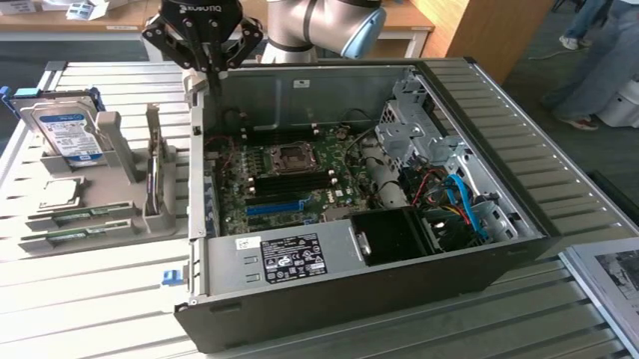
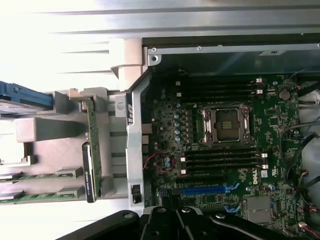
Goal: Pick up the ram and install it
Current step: 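Reach for the ram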
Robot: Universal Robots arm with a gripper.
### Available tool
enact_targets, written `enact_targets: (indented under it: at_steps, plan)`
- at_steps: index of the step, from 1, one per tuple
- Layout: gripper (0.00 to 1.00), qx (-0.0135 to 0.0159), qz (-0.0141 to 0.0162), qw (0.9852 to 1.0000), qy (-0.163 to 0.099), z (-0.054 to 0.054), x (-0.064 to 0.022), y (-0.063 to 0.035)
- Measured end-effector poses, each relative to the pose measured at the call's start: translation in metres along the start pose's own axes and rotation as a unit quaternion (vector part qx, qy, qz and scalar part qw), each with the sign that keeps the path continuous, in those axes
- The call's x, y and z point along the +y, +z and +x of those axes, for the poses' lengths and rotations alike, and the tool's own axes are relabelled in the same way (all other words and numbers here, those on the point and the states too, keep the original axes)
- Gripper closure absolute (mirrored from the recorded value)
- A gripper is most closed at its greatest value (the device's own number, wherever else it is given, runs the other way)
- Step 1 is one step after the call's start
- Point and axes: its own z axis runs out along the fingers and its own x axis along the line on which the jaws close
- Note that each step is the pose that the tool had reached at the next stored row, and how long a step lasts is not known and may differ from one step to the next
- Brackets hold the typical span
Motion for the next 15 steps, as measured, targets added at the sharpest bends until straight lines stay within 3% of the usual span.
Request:
enact_targets:
  at_steps: [15]
  plan:
    - [0.9,0.0,0.0,1.0,0.0,0.026,-0.0019,-0.0007]
